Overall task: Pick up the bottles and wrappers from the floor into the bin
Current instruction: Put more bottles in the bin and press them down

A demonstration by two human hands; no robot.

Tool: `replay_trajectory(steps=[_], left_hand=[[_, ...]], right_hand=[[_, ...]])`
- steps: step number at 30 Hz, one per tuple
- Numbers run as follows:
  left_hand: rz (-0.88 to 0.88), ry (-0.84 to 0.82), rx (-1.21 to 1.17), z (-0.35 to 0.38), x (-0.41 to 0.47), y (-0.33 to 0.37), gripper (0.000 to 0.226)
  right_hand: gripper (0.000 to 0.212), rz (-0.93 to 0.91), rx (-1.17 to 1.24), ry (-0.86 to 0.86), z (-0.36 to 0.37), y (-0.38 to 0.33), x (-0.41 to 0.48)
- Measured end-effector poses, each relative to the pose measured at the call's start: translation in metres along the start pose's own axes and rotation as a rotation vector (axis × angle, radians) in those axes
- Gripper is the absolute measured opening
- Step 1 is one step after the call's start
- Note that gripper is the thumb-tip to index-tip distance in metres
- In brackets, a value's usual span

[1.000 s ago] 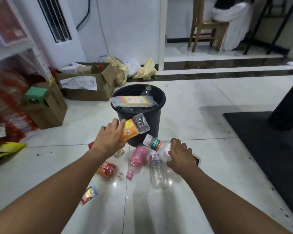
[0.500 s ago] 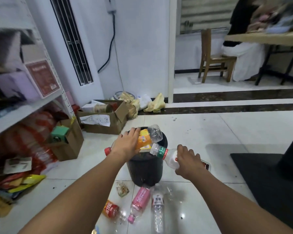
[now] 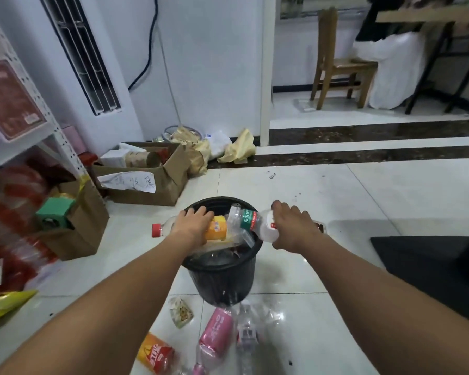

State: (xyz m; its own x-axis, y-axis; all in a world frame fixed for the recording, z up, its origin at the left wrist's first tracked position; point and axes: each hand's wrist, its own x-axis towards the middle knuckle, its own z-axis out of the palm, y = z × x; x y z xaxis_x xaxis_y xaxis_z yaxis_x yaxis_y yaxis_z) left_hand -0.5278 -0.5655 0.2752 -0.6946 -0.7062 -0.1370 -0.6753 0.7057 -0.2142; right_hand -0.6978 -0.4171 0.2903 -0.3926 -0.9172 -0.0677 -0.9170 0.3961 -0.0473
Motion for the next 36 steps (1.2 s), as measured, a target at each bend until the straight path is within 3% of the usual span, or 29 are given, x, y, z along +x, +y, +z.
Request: replay_trajectory(steps=[13, 17, 19, 23, 28, 36], left_hand=[[0.104, -0.115, 0.017, 0.073, 0.095, 0.011, 0.070], [0.082, -0.117, -0.026, 0.086, 0.107, 0.011, 0.084], [0.060, -0.053, -0.107, 0.082, 0.108, 0.005, 0.085], [0.026, 0.138, -0.181, 0.061, 0.103, -0.028, 0.051], [-0.183, 0.269, -0.150, 0.052, 0.089, -0.089, 0.040], [-0.318, 0.296, -0.057, 0.051, 0.063, -0.113, 0.038]], right_hand=[[0.073, -0.005, 0.109, 0.065, 0.013, -0.023, 0.111], [0.075, -0.016, 0.241, 0.078, 0.026, -0.034, 0.118], [0.077, -0.014, 0.344, 0.083, 0.032, -0.038, 0.119], [0.080, -0.025, 0.524, -0.005, 0.047, -0.048, 0.119], [0.090, -0.078, 0.567, -0.053, 0.068, -0.074, 0.115], [0.096, -0.042, 0.386, -0.127, 0.114, -0.092, 0.101]])
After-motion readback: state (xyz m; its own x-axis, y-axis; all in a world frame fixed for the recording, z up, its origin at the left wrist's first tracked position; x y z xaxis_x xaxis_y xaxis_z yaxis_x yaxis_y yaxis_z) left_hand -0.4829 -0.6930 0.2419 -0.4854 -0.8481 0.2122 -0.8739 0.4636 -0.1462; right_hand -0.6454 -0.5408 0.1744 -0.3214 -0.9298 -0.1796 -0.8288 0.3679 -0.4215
